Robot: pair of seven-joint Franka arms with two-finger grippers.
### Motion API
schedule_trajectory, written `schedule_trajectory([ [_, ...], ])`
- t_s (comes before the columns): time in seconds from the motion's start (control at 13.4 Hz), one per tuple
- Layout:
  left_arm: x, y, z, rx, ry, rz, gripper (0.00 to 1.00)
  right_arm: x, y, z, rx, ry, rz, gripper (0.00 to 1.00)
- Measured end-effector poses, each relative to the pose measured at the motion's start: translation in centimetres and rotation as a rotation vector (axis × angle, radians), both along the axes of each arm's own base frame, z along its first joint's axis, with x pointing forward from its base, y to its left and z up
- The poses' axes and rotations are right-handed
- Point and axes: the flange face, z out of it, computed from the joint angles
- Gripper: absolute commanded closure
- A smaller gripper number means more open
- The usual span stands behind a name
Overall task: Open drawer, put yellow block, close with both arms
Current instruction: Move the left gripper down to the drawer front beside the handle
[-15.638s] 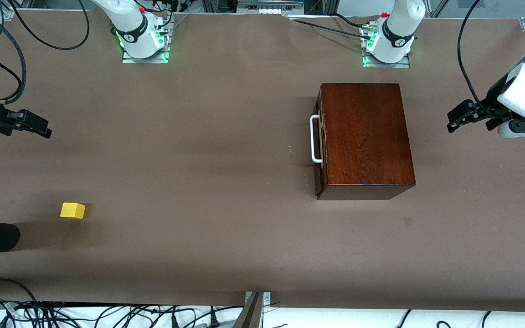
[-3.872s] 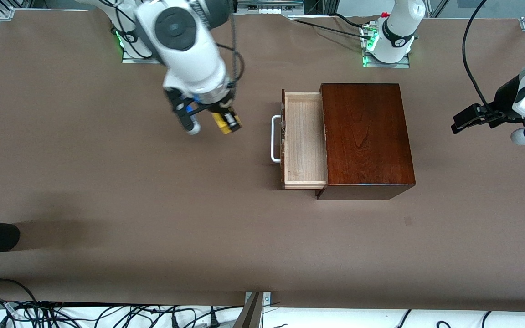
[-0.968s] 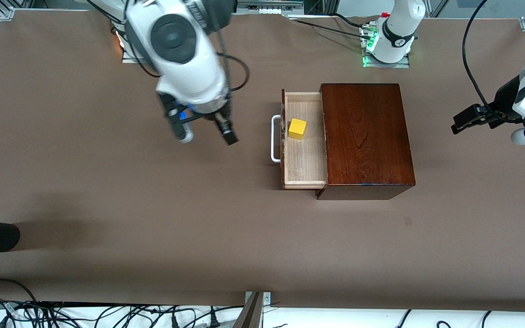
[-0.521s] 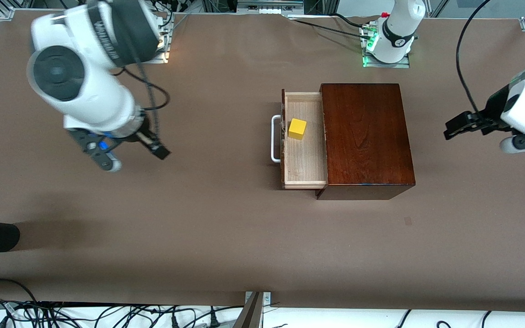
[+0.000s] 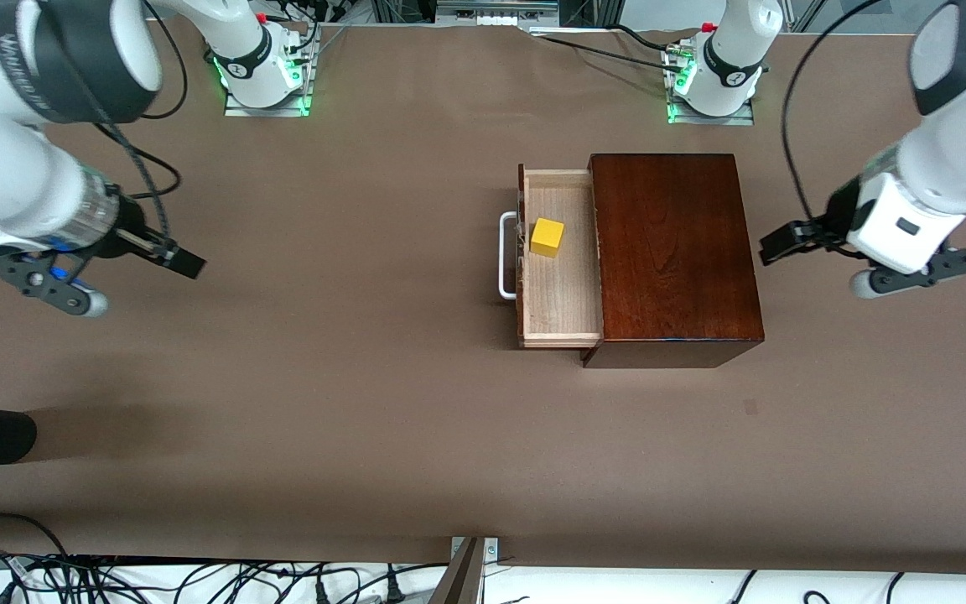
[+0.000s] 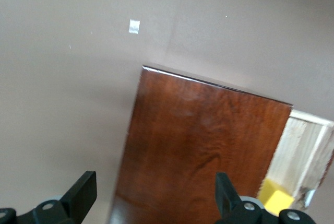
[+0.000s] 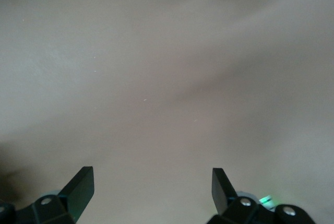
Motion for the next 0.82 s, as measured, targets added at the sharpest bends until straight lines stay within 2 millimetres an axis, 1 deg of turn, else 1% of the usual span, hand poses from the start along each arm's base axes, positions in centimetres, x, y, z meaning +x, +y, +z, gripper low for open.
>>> schedule_trajectory([
  [0.15,-0.8,-3.0,-0.1,-0.005,0.034,0.112,0.0,-0.2,-3.3,0.6,0.028,0.001,0.07,0.0],
  [0.22,-1.4,-5.0,-0.3,-0.007,0.061,0.169,0.0,-0.5,-5.4,0.7,0.044,-0.003,0.099,0.0],
  [0.3,-2.1,-7.3,-0.7,0.0,0.081,0.213,0.0,-1.0,-7.4,0.5,0.055,-0.008,0.13,0.0],
  [0.37,-2.9,-10.0,-1.1,0.013,0.097,0.245,0.0,-1.7,-9.3,0.2,0.06,-0.008,0.161,0.0],
  [0.45,-3.8,-13.0,-1.8,0.028,0.113,0.268,0.0,-2.4,-10.6,-0.1,0.07,-0.01,0.183,0.0],
  [0.52,-4.8,-15.8,-2.3,0.042,0.122,0.286,0.08,-3.0,-11.3,-0.2,0.078,-0.012,0.204,0.0],
  [0.6,-5.6,-18.7,-2.8,0.055,0.127,0.303,0.31,-3.3,-11.8,-0.1,0.079,-0.016,0.229,0.0],
  [0.67,-6.2,-21.2,-3.2,0.065,0.13,0.319,0.64,-3.5,-12.2,0.1,0.075,-0.02,0.254,0.0],
  [0.74,-6.7,-23.4,-3.9,0.076,0.135,0.336,0.8,-3.6,-12.4,0.3,0.065,-0.026,0.272,0.0],
  [0.82,-7.3,-25.6,-4.8,0.091,0.143,0.351,0.85,-3.6,-12.4,0.5,0.055,-0.032,0.282,0.0],
])
